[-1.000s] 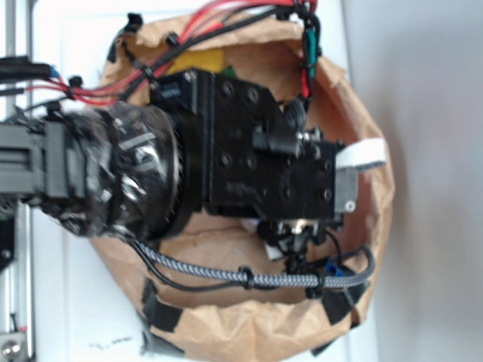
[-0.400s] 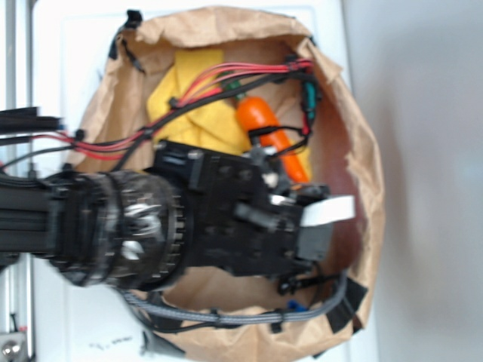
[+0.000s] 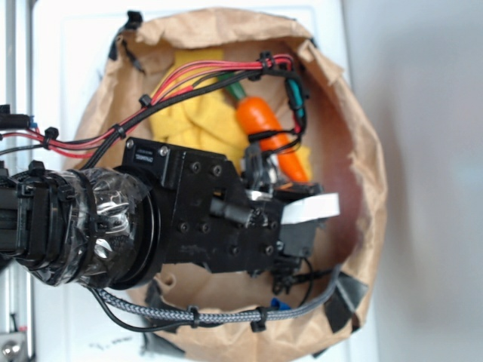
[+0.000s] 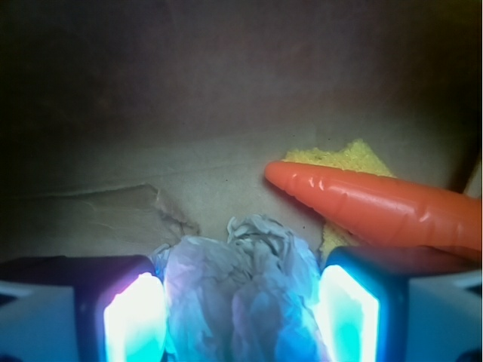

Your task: Grab the white paper.

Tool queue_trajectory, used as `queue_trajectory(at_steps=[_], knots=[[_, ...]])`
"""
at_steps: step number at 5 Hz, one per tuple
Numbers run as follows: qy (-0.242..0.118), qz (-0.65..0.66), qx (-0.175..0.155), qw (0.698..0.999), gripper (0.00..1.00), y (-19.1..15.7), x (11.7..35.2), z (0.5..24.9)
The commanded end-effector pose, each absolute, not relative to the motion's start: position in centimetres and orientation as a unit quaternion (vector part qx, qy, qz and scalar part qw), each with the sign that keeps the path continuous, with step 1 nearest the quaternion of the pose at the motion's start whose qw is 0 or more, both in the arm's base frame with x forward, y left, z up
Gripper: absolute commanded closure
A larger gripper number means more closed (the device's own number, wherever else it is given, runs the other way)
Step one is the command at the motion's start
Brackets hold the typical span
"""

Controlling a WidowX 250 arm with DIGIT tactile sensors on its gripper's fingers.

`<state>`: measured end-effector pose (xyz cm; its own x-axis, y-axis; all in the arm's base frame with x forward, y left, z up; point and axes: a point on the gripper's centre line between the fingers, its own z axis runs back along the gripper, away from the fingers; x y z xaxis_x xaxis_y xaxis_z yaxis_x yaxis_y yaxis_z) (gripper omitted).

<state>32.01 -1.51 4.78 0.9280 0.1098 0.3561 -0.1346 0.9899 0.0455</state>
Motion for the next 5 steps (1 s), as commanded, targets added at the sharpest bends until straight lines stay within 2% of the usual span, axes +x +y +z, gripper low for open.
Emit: queue_trajectory(at_steps=[1, 3, 4, 5], knots=[[-0.197, 0.064, 0.021, 0.978, 1.00, -0.8, 32.1, 8.3], [-0.172, 0.100, -0.055, 0.978, 1.00, 2.0, 30.7, 15.4], [-0.158, 0.105, -0.078, 0.979, 1.00, 2.8, 30.0, 18.1], [-0.148, 0.103, -0.091, 0.979, 1.00, 3.0, 30.0, 19.6]])
